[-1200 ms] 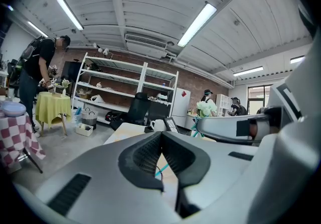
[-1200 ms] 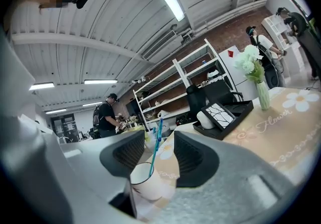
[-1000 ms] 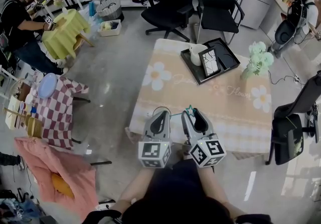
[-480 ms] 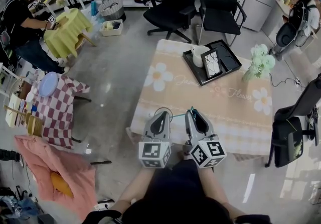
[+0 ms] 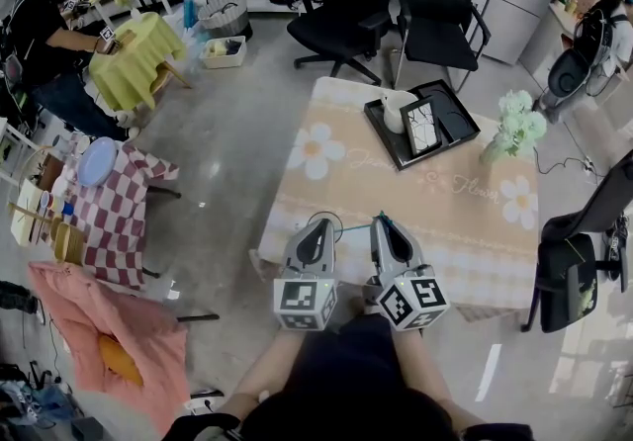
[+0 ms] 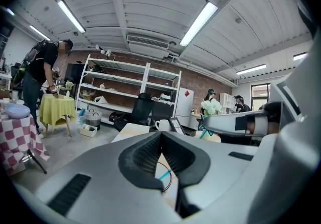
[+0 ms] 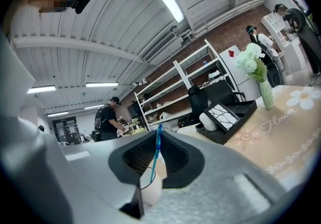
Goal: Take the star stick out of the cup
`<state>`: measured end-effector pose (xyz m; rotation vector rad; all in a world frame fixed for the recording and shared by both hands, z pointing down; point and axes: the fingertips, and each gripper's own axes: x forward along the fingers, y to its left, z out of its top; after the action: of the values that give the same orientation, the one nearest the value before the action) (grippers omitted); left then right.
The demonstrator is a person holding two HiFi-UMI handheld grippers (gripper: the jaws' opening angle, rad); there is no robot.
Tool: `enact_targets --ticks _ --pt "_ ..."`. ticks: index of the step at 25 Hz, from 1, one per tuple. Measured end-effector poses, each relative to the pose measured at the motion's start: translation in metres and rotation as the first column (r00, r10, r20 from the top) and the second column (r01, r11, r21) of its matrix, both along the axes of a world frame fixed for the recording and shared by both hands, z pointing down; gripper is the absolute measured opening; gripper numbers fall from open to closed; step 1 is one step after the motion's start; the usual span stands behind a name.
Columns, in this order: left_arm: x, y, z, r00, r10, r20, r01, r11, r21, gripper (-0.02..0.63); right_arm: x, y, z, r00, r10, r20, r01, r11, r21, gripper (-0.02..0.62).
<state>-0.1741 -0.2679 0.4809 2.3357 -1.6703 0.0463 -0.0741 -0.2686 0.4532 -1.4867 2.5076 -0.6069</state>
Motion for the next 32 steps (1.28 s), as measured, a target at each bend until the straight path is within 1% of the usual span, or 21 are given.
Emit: enact_targets --ticks 9,16,32 --pt "-0.007 0.004 -0.001 1.0 -0.015 0.006 0.015 1.0 0.003 0.009 -0.003 0.002 -0.005 0.999 -0.02 0.043 0.019 1.0 0.016 0.015" --pt "-0.013 0.01 -0.005 1.0 -0.024 0.01 0.024 1.0 0.014 0.009 -0.004 0.007 -0.009 0.999 -0.022 0.039 0.021 0.999 0.027 0.015" --pt "-0.015 0.026 -0.014 1.0 -0.005 0.019 0.004 0.999 0.043 0.009 0.006 0.027 -0.029 0.999 0.04 0.033 -0.043 0.994 0.096 0.014"
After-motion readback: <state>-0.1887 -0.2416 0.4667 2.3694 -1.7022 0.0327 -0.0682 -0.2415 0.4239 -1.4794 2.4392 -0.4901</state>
